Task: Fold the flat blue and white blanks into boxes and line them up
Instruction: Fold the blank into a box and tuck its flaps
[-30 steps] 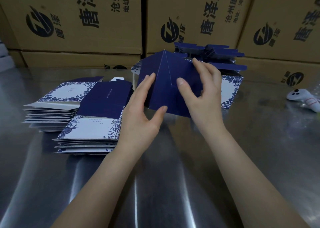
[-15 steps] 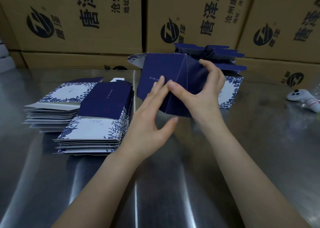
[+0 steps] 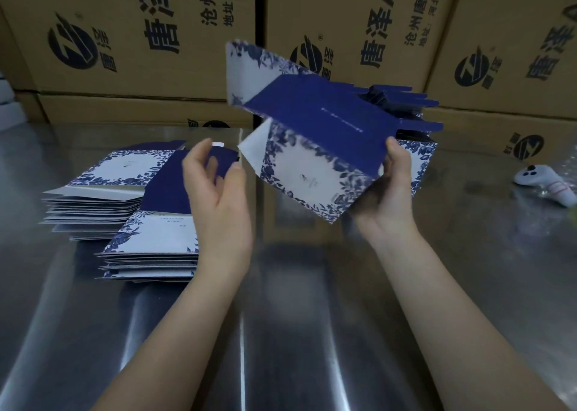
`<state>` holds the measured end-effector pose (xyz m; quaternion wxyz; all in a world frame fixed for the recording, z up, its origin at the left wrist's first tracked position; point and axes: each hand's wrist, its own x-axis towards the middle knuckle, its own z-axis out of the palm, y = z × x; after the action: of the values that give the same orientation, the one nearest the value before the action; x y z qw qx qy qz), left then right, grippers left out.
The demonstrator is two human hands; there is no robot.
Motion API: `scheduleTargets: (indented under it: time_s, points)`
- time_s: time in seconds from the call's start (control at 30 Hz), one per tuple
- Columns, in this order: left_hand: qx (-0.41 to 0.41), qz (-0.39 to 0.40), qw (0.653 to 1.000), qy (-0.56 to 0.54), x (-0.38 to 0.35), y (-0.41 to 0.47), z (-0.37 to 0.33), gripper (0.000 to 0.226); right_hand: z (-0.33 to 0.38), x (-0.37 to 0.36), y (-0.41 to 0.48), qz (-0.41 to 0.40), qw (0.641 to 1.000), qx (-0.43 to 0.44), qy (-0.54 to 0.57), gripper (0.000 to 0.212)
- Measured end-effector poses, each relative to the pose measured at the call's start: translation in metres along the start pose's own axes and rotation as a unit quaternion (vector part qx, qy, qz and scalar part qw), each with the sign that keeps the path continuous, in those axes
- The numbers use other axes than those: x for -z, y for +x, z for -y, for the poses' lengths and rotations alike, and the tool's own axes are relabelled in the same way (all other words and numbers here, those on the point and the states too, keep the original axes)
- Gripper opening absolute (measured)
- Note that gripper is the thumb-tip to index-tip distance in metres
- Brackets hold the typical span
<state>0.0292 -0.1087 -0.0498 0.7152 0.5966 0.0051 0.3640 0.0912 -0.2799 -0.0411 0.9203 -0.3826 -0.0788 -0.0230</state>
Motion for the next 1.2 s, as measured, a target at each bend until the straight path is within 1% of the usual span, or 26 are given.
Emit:
scheduleTargets:
  time_s: [0.07,0.13,0.2,0.27,0.3,0.33,0.4,0.5,0.57,0.63,0.7,0.73,0.77,0.83,0.87,0.9,1.0,1.07,1.1,1.13,1.2]
  points:
    - [0.106,-0.002,0.993,-0.051,0.0,0.006,0.0,0.039,-0.001,0.004,0.0,0.049,0.996,-0.033,0.073,0.052]
    - [0.194,0.039,0.971,-0.13,0.0,0.009,-0.001,0.041,-0.005,0.007,-0.001,0.073,0.988,-0.063,0.123,0.046]
    - [0.252,0.097,0.943,-0.195,0.001,0.009,-0.002,0.035,-0.009,0.007,-0.001,0.094,0.983,-0.084,0.137,0.043]
    - [0.287,0.137,0.923,-0.214,0.002,0.008,-0.002,0.043,-0.013,0.007,-0.002,0.1,0.981,-0.101,0.134,0.043]
    - [0.298,0.144,0.918,-0.218,0.002,0.008,-0.001,0.047,-0.015,0.007,-0.002,0.1,0.98,-0.11,0.131,0.043]
    - [0.305,0.138,0.917,-0.218,0.001,0.008,0.0,0.044,-0.016,0.007,-0.002,0.097,0.98,-0.118,0.125,0.043]
    - [0.315,0.098,0.92,-0.213,0.0,0.009,0.002,0.03,-0.017,0.007,-0.002,0.092,0.981,-0.134,0.108,0.044]
    - [0.305,0.036,0.933,-0.187,0.0,0.012,0.003,0.021,-0.015,0.005,-0.002,0.07,0.986,-0.145,0.047,0.045]
    - [0.282,0.015,0.947,-0.152,0.0,0.013,0.004,0.022,-0.014,0.002,0.0,0.027,0.992,-0.113,-0.038,0.037]
    - [0.261,-0.015,0.959,-0.111,-0.002,0.012,0.004,0.028,-0.013,0.0,0.002,-0.042,0.987,-0.024,-0.154,0.026]
    - [0.241,-0.049,0.967,-0.071,-0.002,0.011,0.006,0.043,-0.009,-0.004,0.001,-0.106,0.957,0.097,-0.251,0.018]
    - [0.227,-0.053,0.971,-0.057,-0.002,0.01,0.008,0.05,-0.007,-0.007,-0.002,-0.119,0.942,0.154,-0.273,0.017]
    - [0.213,-0.053,0.974,-0.046,-0.002,0.009,0.008,0.06,-0.005,-0.012,-0.006,-0.116,0.93,0.207,-0.282,0.017]
    - [0.185,-0.051,0.981,-0.024,-0.002,0.007,0.01,0.075,-0.005,-0.021,-0.017,-0.073,0.898,0.307,-0.306,0.018]
    - [0.169,-0.051,0.984,-0.01,-0.002,0.006,0.011,0.076,-0.006,-0.027,-0.024,-0.04,0.877,0.35,-0.327,0.019]
    - [0.152,-0.053,0.987,0.005,-0.002,0.006,0.012,0.072,-0.008,-0.032,-0.032,-0.004,0.854,0.386,-0.35,0.02]
    - [0.103,-0.059,0.992,0.048,-0.003,0.004,0.017,0.045,-0.02,-0.044,-0.05,0.101,0.773,0.455,-0.43,0.024]
    - [0.089,-0.04,0.994,0.058,-0.003,0.002,0.019,0.045,-0.034,-0.049,-0.057,0.155,0.71,0.487,-0.484,0.025]
    - [0.088,-0.027,0.994,0.06,-0.003,0.001,0.021,0.048,-0.04,-0.051,-0.057,0.171,0.691,0.491,-0.502,0.023]
    - [0.087,-0.012,0.994,0.063,-0.002,0.0,0.022,0.051,-0.046,-0.052,-0.057,0.177,0.684,0.484,-0.516,0.022]
    - [0.081,0.015,0.994,0.078,-0.002,-0.002,0.022,0.054,-0.05,-0.051,-0.054,0.16,0.689,0.458,-0.538,0.022]
